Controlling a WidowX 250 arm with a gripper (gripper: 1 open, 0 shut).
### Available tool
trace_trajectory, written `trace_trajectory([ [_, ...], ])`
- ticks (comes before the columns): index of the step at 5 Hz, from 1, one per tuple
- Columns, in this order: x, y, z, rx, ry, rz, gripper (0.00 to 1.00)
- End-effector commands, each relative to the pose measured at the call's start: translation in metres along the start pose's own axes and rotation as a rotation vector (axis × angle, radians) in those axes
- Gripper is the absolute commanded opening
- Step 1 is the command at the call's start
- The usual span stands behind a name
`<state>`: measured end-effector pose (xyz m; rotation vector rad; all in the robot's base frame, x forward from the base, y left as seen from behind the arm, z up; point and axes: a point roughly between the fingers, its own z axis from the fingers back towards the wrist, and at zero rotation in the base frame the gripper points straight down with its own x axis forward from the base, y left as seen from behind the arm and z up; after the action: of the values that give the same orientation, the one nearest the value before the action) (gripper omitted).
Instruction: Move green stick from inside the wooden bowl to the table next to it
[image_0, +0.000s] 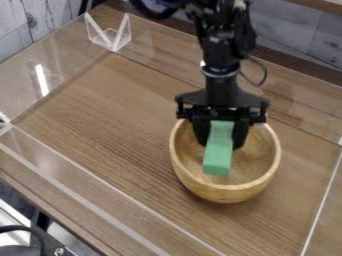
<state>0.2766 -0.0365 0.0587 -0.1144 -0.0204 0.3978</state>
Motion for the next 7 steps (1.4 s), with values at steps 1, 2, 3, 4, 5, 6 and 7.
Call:
trace_trajectory([
  [1,0.0152,-0.0069,0.0348,-0.062,-0.078,0.004,0.00],
  [2,0.0147,-0.0064,0.0360,-0.076,-0.083,0.001,0.00],
  [3,0.0147,-0.0058,0.0357,-0.078,-0.085,0.000,0.00],
  [4,0.0147,-0.0051,0.0354,-0.080,-0.087,-0.001,0.00],
  [5,0.0146,-0.0042,0.0352,-0.082,-0.088,-0.003,0.00],
  [6,0.0143,-0.0034,0.0345,-0.082,-0.090,-0.004,0.00],
  [7,0.0140,-0.0027,0.0342,-0.084,-0.091,-0.006,0.00],
])
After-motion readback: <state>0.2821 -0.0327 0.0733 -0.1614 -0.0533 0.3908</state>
